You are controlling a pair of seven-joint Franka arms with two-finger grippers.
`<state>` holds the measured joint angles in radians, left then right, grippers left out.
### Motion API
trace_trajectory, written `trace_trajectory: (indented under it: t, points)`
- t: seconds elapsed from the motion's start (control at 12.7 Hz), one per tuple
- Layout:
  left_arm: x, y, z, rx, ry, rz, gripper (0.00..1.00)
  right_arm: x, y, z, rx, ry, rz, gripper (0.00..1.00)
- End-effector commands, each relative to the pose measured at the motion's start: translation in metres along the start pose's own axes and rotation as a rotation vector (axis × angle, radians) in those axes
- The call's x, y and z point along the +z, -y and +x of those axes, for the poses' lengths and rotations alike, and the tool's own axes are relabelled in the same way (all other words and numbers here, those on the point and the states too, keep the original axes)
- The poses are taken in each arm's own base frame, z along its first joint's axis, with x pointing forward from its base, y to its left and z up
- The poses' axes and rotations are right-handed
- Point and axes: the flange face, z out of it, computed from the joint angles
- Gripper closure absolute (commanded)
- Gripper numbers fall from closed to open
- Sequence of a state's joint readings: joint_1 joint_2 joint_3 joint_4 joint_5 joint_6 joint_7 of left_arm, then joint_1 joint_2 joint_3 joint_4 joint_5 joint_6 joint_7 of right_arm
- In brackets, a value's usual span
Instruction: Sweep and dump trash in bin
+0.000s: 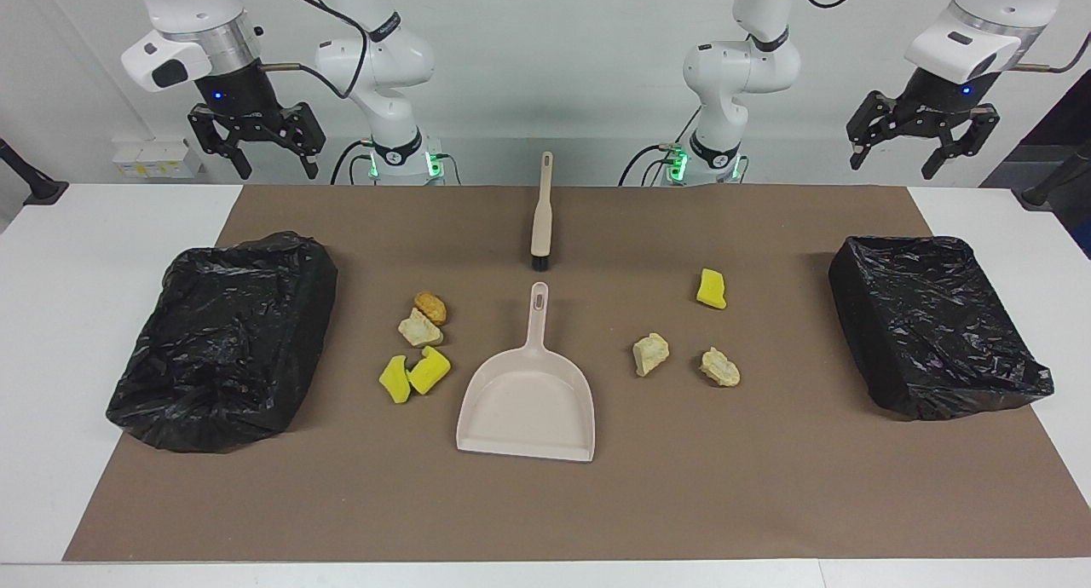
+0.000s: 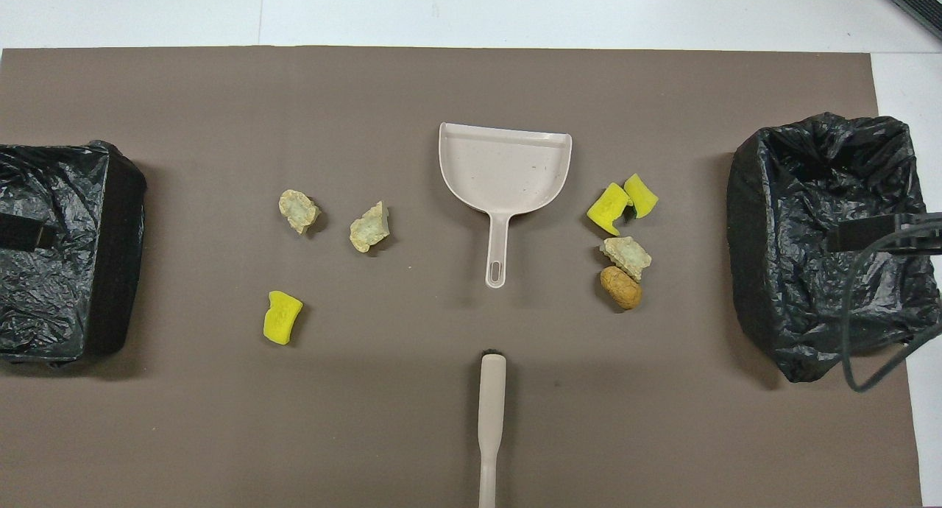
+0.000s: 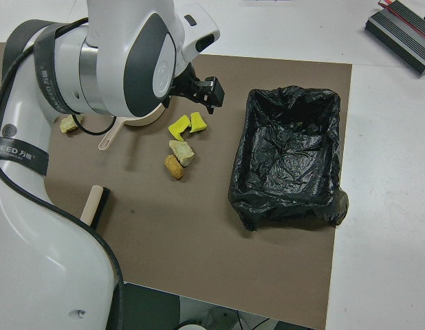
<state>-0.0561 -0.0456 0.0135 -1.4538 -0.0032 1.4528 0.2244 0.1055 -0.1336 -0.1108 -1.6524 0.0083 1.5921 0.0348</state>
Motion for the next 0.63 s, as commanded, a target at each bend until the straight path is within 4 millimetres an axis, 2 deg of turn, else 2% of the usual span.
trace_trajectory:
  t: [0.0, 0.4, 0.55]
  points:
    - [-0.006, -0.002, -0.005, -0.004, 0.002, -0.008, 0.0, 0.001, -0.002, -0.001, -0.014, 0.006, 0.016, 0.0]
    - [-0.001, -0.015, -0.009, 0.015, 0.006, -0.009, 0.0, 0.001, -0.002, -0.001, -0.014, 0.006, 0.016, 0.0]
    - [0.007, -0.043, -0.017, 0.066, 0.026, -0.014, 0.0, 0.001, -0.002, -0.001, -0.014, 0.006, 0.016, 0.0]
